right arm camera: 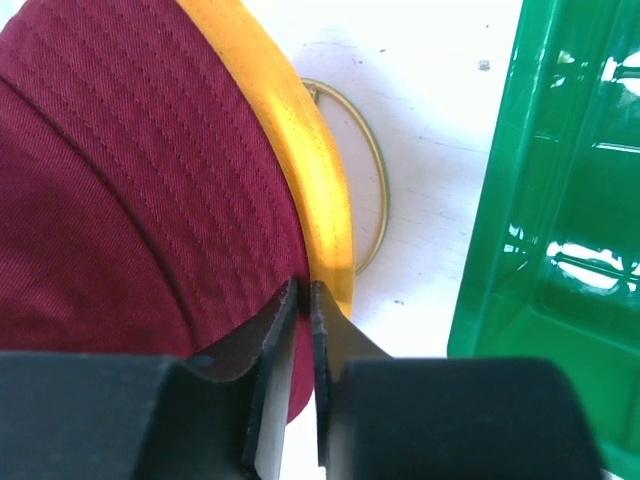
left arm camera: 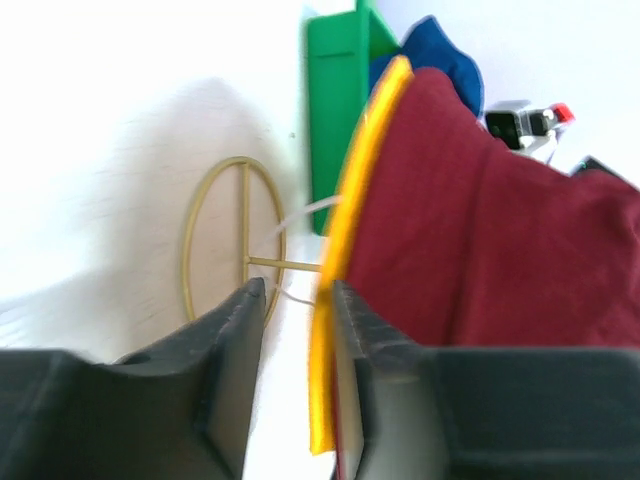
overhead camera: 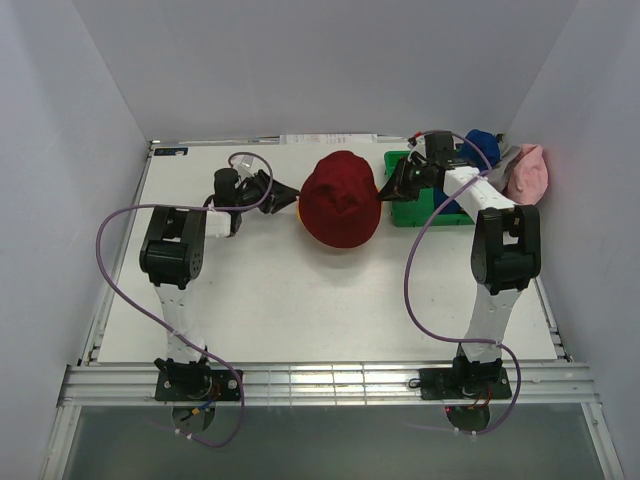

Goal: Stack the hats

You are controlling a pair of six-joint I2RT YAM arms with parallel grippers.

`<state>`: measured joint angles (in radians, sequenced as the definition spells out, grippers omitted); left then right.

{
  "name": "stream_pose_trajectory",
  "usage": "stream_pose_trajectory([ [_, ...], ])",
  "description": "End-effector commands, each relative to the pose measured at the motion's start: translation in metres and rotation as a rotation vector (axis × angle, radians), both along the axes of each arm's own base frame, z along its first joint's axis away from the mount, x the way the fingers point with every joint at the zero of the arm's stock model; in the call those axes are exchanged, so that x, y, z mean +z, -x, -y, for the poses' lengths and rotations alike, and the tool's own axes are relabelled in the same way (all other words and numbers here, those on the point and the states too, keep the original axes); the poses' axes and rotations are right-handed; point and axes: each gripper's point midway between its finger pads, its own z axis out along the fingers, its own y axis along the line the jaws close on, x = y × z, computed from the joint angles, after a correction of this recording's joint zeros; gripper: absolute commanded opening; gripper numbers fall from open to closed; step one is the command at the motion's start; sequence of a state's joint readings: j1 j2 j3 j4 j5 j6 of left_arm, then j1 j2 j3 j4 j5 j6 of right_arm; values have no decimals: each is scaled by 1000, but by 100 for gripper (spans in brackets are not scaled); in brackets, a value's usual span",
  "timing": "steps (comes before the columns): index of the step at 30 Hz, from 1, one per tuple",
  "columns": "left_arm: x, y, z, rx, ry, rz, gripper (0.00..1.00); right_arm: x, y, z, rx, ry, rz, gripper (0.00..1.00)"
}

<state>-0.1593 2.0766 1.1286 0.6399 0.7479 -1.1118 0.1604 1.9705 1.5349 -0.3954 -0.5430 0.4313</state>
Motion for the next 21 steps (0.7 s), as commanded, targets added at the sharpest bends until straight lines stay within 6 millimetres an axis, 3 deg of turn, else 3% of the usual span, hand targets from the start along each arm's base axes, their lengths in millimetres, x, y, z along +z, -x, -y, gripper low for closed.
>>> stream_pose_trajectory([
  [1, 34, -6, -13, 20, -35, 53, 45, 26, -9, 1, 6, 18, 70, 20],
  [4, 53, -9, -16, 22, -31, 91, 55, 38, -11, 2, 1, 21, 85, 32],
  [9, 76, -12, -24, 34, -25, 120, 59, 54, -12, 3, -8, 26, 102, 49],
  [13, 92, -10, -28, 42, -23, 124, 59, 65, -10, 7, -29, 41, 111, 57],
  [17, 105, -3, -32, 57, -39, 116, 59, 88, -10, 28, -86, 104, 139, 62],
  [21, 126, 13, -38, 87, -59, 134, 59, 115, -18, 78, -217, 196, 174, 64],
])
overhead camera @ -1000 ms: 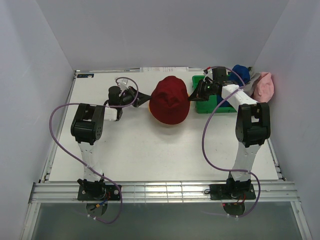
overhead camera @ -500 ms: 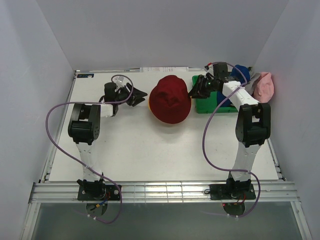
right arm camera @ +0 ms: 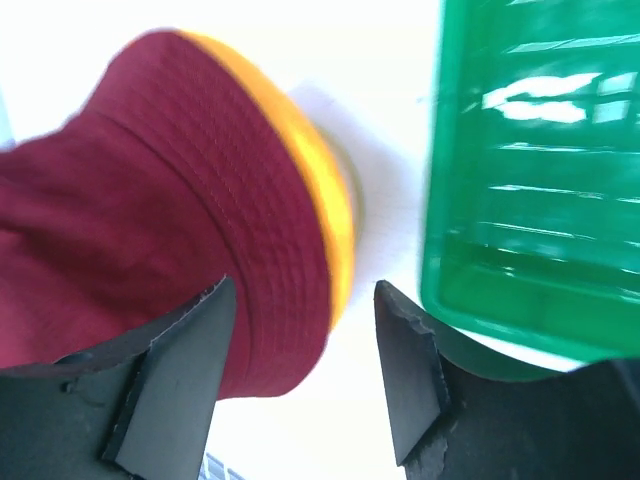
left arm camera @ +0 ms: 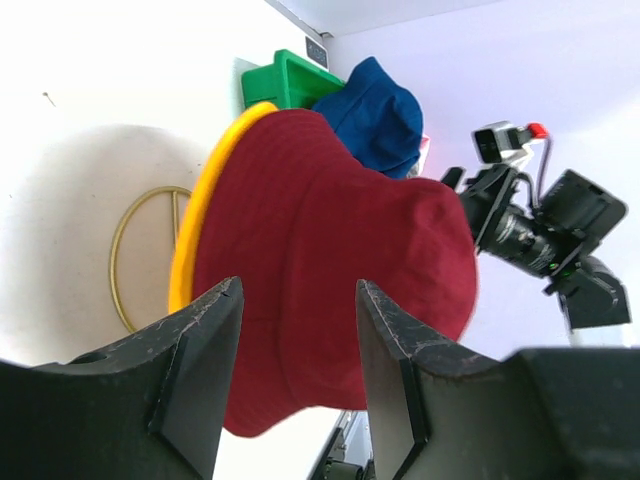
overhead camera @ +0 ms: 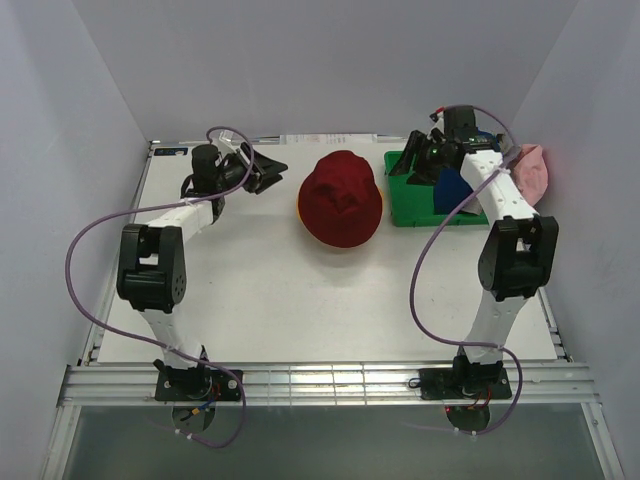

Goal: Stack the hats

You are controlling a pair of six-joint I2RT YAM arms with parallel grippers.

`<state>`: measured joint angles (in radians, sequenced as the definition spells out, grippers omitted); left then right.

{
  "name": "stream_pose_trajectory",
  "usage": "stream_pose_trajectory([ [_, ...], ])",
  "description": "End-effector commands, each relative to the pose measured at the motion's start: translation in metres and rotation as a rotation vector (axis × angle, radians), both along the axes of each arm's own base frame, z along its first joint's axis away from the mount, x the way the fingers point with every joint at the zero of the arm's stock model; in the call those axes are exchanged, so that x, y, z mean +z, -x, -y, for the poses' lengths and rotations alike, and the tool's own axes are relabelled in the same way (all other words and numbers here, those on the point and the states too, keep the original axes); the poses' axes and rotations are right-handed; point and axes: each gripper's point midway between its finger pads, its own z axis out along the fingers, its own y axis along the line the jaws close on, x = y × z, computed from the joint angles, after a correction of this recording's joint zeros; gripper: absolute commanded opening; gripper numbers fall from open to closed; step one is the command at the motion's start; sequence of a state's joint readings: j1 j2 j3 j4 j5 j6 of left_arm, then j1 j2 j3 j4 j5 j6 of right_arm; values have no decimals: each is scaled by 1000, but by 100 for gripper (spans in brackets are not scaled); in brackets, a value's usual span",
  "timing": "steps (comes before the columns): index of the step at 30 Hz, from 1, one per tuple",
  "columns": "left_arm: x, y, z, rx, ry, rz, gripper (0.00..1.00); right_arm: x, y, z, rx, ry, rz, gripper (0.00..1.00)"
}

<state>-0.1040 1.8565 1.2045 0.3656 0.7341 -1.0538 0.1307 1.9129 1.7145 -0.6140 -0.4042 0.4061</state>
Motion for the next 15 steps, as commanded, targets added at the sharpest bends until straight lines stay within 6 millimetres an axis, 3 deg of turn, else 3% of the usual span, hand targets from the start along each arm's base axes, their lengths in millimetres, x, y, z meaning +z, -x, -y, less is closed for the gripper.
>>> stream_pose_trajectory([
  [1, 43, 19, -8, 31, -25, 69, 59, 71, -13, 62, -165, 132, 157, 64],
  [6, 58, 49, -14, 54, -60, 85, 59, 75, -24, 138, -351, 256, 127, 64],
  [7, 72, 59, -15, 51, -62, 113, 59, 74, -27, 144, -368, 272, 127, 64],
  [10, 85, 76, -20, 63, -100, 132, 59, 65, -38, 169, -446, 366, 103, 64],
  [15, 108, 108, -17, 10, -94, 185, 59, 39, -54, 188, -498, 438, 62, 63],
])
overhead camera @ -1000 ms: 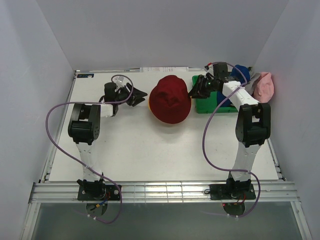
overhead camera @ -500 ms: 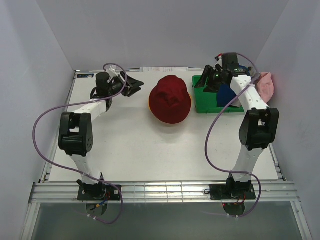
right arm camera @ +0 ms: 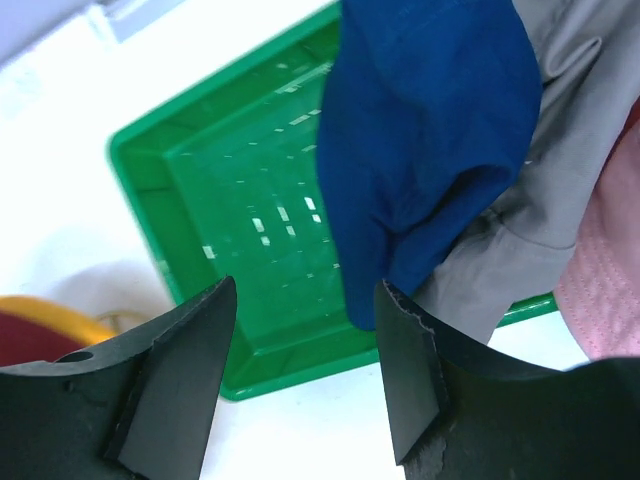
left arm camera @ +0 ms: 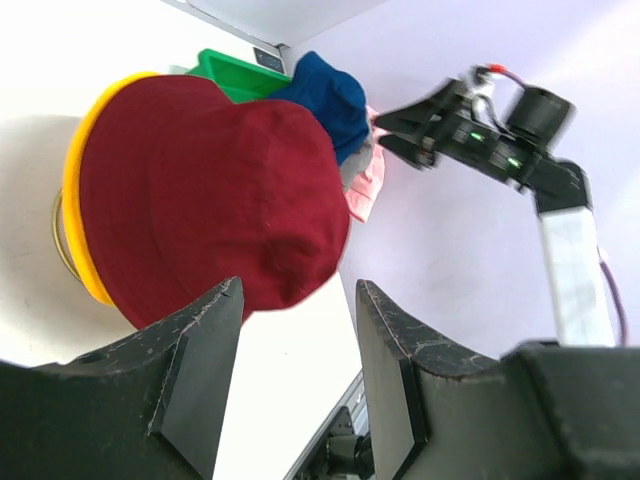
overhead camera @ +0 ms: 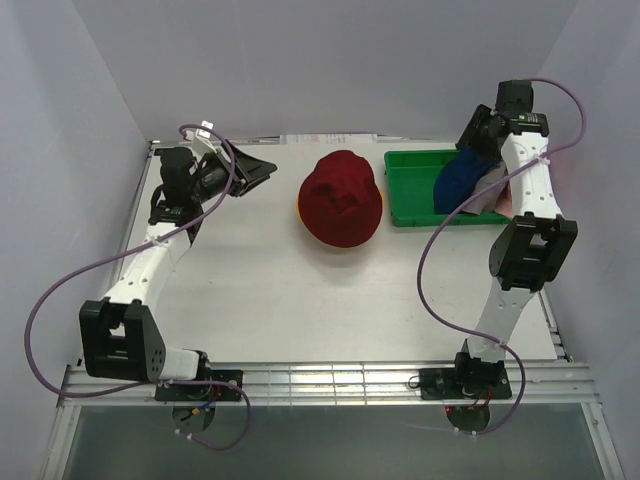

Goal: Stack the hats

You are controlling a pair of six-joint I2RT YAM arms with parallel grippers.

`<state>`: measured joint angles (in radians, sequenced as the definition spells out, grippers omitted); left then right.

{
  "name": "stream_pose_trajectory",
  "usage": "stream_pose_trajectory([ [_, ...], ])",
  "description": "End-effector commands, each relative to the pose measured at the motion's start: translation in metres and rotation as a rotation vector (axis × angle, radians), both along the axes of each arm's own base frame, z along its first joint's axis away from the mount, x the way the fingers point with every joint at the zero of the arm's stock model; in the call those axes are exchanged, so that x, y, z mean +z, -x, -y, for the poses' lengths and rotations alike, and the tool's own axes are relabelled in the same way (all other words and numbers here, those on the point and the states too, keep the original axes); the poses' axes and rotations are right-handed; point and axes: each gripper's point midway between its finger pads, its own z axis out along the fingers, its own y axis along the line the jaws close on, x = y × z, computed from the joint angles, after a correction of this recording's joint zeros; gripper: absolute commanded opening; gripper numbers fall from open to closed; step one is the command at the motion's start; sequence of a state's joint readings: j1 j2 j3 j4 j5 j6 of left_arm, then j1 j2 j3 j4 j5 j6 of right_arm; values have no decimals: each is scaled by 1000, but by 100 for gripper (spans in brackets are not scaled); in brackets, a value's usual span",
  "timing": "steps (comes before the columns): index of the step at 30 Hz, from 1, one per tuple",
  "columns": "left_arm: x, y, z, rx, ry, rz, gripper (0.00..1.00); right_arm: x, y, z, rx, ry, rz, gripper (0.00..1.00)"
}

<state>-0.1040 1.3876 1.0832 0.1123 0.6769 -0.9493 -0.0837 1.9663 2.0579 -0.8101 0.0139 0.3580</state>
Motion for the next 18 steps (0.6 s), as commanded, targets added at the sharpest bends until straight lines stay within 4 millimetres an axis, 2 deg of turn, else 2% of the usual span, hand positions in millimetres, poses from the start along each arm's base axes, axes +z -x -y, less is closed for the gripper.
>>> stream_pose_trajectory([
  [1, 6, 27, 0, -37, -30, 9, 59, -22, -4, 20, -73, 106, -66, 63],
  [3, 18, 36, -1, -43, -42, 47, 59, -28, -8, 27, -95, 123, -76, 63],
  [4, 13, 40, -2, -44, -58, 26, 59, -29, -12, 29, -101, 126, -70, 63],
  [8, 14, 52, -2, -59, -72, 26, 60, -33, -19, 31, -115, 128, -76, 62],
  [10, 13, 57, -3, -66, -72, 28, 60, -41, -16, 33, -124, 137, -98, 61],
  [13, 9, 61, -2, -73, -74, 17, 60, -37, -12, 36, -134, 150, -78, 61],
  [14, 8, 61, -2, -73, -75, 18, 60, -46, -9, 38, -139, 160, -93, 61],
  [18, 2, 64, -2, -79, -74, 3, 60, -55, -2, 38, -139, 162, -110, 61],
])
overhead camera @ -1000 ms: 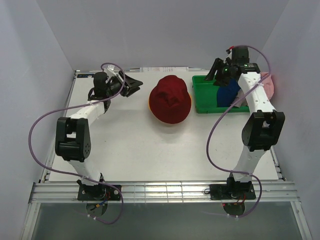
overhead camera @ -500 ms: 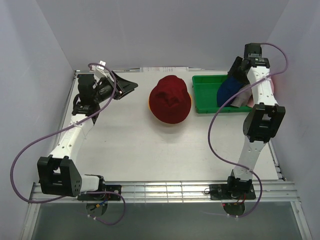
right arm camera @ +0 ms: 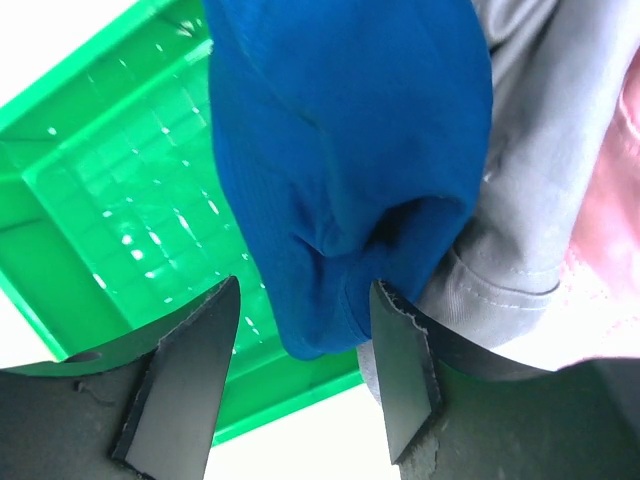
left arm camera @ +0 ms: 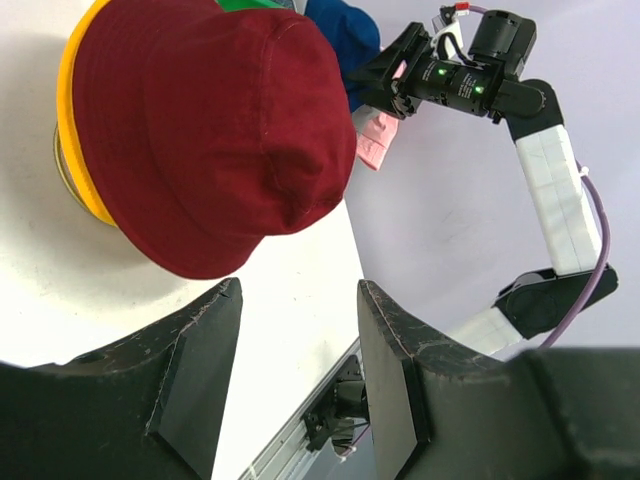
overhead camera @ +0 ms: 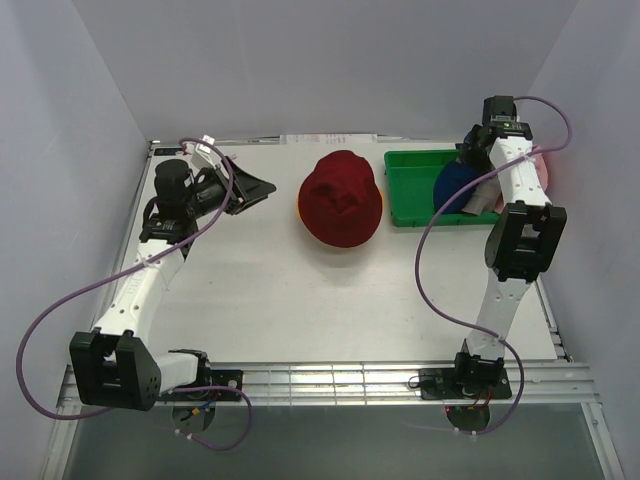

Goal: Stack the hats

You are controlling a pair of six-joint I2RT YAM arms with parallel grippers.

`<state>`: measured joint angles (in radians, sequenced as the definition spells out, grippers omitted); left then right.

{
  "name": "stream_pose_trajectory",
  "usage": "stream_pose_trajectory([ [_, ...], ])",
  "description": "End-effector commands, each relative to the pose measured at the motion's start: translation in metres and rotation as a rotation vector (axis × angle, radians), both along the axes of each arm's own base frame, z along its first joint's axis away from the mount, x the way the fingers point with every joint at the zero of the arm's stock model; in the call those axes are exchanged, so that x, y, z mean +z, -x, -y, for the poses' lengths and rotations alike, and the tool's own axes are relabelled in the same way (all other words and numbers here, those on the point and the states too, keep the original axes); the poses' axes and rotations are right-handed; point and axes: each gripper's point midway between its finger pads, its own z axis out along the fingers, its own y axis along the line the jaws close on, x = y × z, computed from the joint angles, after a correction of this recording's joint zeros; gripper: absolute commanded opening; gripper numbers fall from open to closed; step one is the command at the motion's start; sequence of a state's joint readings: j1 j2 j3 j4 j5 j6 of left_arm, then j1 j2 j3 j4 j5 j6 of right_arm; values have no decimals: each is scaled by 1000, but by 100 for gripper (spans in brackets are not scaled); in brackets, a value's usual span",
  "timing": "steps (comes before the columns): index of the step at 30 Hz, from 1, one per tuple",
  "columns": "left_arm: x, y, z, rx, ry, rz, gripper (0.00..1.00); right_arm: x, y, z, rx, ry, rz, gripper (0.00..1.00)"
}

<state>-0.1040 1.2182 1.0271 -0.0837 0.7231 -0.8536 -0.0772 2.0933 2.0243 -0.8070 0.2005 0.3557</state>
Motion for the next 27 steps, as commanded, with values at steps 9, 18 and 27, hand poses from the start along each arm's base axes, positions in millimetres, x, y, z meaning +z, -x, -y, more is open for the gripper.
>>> stream_pose_trajectory([
  [9, -10, 10, 1, -22, -14, -12, 60, 3, 23, 5, -19, 26, 43, 59],
  [18, -16, 9, 0, -21, -18, -23, 60, -1, 26, 6, -16, 38, 60, 60],
  [27, -19, 7, 0, -21, -31, -35, 59, -2, -10, 10, -27, 44, 101, 53],
])
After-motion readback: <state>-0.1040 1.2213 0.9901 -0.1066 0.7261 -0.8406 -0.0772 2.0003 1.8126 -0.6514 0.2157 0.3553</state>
